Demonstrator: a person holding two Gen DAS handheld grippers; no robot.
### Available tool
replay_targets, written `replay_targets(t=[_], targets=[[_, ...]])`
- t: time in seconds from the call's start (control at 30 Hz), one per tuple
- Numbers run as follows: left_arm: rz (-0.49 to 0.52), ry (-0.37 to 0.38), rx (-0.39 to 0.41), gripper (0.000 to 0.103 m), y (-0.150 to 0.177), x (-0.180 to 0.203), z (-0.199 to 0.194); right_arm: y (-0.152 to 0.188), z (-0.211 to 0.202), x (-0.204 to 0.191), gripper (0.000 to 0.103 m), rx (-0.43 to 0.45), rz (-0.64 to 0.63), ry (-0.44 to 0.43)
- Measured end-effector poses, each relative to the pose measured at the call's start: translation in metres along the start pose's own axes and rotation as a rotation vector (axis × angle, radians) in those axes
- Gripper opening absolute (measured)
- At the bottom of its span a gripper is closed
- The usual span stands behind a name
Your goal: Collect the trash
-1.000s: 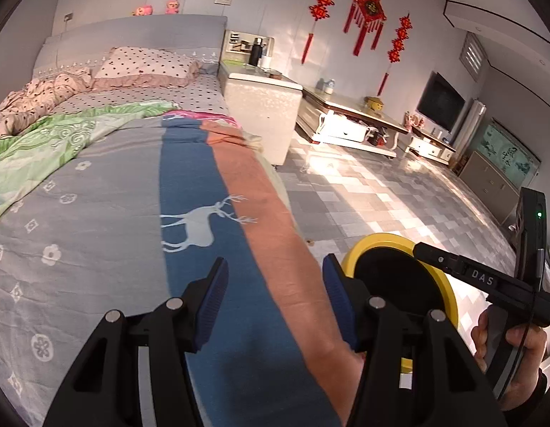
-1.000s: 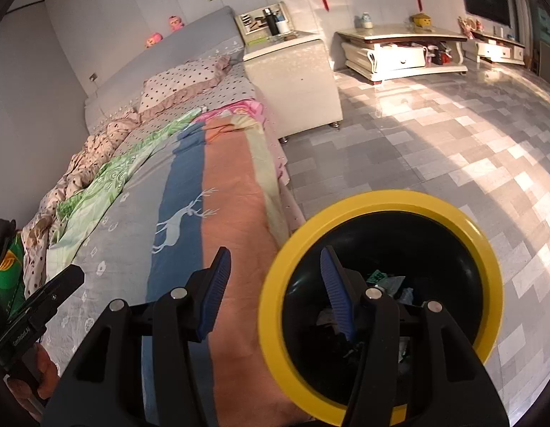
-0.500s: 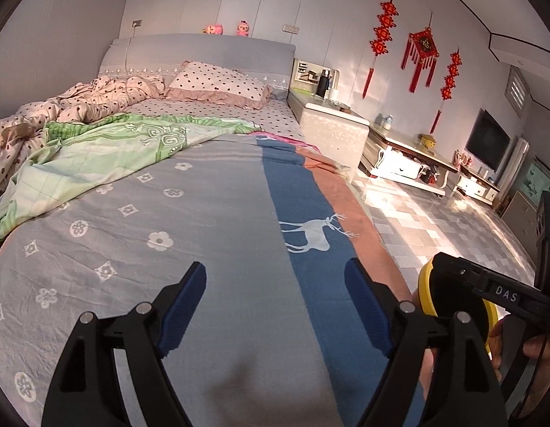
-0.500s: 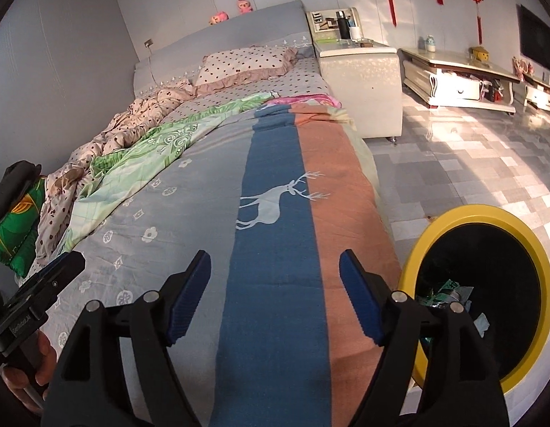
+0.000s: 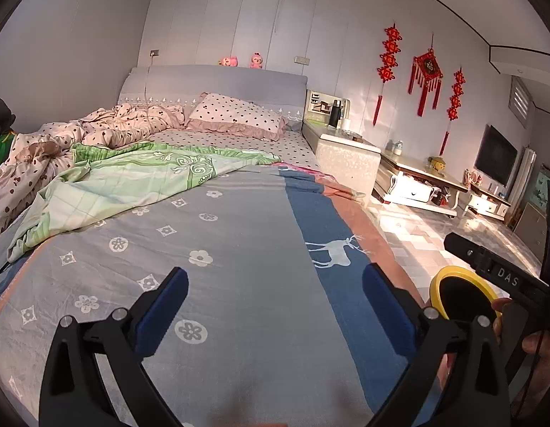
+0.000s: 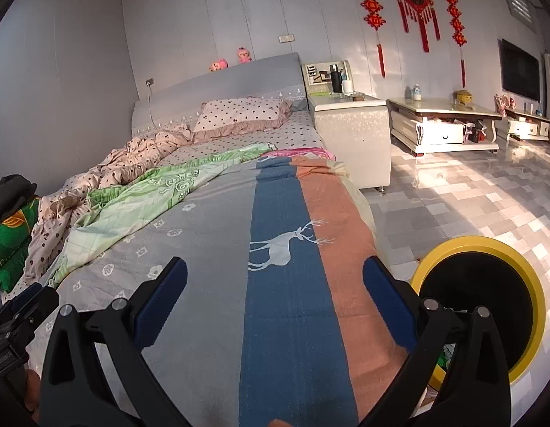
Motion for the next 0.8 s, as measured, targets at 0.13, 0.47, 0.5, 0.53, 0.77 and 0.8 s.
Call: replay_targets(t=[0.13, 0.47, 0.5, 0.53, 0.77, 0.8], targets=[[-0.014, 0.015, 0.019, 0.095, 0.004, 0.000, -0.012, 0.004, -0.012, 0.000, 0.095, 0.045, 0.007, 0.028], [-0.016, 0.031, 0.094, 0.095, 0.012, 0.007, -0.040, 0.016, -0.061, -0.017, 0.095, 0.246, -0.029, 0.111], [-0.013, 0.032, 0.100, 0.095, 0.013, 0.008, -0.041, 0.019, -0.063, -0.019, 0.095, 0.254, -0.037, 0.118], [-0.009, 0.030, 0.108, 0.095, 0.014, 0.009, -0.043, 0.022, -0.064, -0.021, 0.095, 0.260, -0.040, 0.119], [0.002, 0.029, 0.144, 0.095, 0.018, 0.018, -0.053, 0.034, -0.072, -0.021, 0.095, 0.288, -0.033, 0.124], [0.005, 0.026, 0.146, 0.095, 0.018, 0.018, -0.053, 0.035, -0.073, -0.020, 0.095, 0.292, -0.034, 0.129]])
Point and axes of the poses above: each gripper's, at about its wrist camera, not at the fingertips, and z roughly the way its jaws point, x to its right, y to its underside, the point moved 5 cm from there along z, roughly the way its jaws point, and after that the axes turned 10 degrees about -x, right-handed, at the moved point
